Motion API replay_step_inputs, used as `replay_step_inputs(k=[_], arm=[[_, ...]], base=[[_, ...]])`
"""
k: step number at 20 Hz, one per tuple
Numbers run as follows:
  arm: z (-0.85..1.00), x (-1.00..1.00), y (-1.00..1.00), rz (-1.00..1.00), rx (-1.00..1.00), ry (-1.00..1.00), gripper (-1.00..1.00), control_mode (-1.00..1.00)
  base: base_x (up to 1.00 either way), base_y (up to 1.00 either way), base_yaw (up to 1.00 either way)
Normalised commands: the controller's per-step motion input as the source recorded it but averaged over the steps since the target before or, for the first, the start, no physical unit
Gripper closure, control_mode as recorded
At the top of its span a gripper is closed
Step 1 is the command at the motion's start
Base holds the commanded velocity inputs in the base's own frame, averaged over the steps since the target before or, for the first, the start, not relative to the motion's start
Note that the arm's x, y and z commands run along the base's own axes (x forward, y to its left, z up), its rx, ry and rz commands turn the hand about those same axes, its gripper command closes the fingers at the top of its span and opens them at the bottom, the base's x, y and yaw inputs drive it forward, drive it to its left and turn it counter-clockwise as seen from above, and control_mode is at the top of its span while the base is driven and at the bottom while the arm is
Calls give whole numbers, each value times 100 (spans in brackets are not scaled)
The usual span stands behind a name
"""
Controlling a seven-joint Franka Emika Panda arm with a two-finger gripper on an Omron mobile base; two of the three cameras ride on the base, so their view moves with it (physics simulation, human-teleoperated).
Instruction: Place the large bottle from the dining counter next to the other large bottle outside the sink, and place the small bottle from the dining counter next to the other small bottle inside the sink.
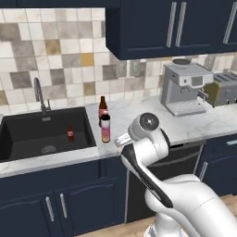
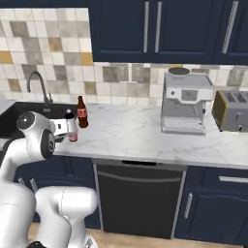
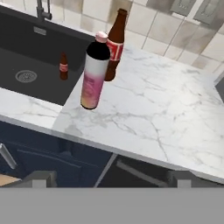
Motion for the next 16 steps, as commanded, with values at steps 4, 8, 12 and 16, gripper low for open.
replay_step_inputs(k=[4, 8, 12, 16], arm=[[0, 0, 0, 0, 0, 0, -100, 100], [0, 0, 0, 0, 0, 0, -100, 100], [0, 0, 0, 0, 0, 0, -100, 100], [0, 0, 0, 0, 0, 0, -100, 100]], base=[[-51, 0, -36], [-39, 0, -51], [-32, 0, -59], [-10, -1, -61]])
